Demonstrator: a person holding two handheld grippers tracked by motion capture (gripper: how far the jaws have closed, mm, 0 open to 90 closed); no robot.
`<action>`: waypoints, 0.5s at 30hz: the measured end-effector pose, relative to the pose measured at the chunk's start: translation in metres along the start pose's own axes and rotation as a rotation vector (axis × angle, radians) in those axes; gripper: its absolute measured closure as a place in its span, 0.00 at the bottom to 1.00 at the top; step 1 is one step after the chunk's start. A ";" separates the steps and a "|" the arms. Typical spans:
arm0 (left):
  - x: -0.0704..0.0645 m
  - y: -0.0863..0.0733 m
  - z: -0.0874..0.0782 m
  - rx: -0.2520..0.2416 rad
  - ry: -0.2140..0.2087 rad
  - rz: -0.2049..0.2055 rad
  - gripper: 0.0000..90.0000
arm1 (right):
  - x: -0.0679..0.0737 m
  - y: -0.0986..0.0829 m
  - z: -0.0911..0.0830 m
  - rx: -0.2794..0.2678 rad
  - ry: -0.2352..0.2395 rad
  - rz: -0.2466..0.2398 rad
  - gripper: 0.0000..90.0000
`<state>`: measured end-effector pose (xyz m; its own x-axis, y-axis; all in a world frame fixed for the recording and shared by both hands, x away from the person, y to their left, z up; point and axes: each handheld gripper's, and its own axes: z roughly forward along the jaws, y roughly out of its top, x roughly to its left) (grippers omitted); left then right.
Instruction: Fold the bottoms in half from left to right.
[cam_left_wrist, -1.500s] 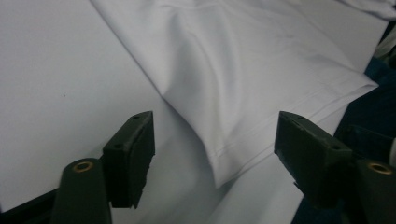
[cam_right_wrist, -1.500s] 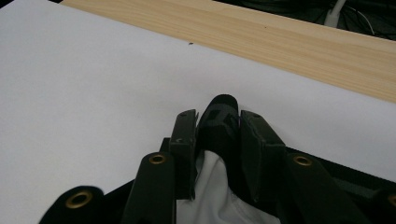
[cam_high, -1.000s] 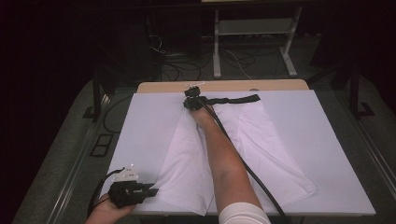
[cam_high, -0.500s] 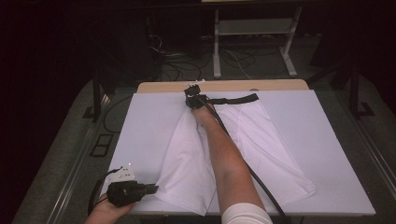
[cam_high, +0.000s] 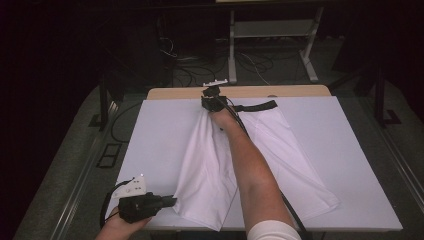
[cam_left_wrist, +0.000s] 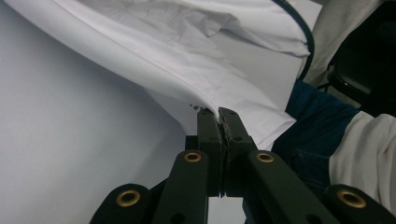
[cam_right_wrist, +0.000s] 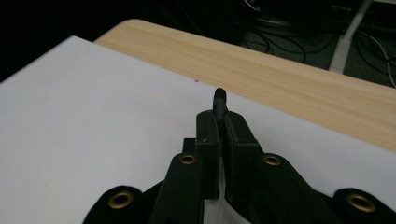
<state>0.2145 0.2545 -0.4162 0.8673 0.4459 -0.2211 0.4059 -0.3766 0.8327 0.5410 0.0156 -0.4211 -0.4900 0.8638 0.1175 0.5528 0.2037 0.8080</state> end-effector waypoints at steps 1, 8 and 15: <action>0.000 0.000 0.000 0.000 0.000 0.000 0.97 | 0.000 0.000 0.000 0.000 0.000 0.000 0.93; -0.015 0.020 0.006 -0.070 -0.041 0.044 0.97 | -0.013 0.004 -0.020 -0.041 0.029 0.003 0.93; -0.027 0.044 0.020 -0.103 -0.098 0.092 0.97 | -0.028 0.008 -0.040 -0.077 0.042 0.002 0.93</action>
<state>0.2145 0.2096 -0.3832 0.9253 0.3304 -0.1860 0.2965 -0.3247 0.8982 0.5325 -0.0253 -0.3953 -0.5177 0.8437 0.1418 0.5010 0.1646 0.8497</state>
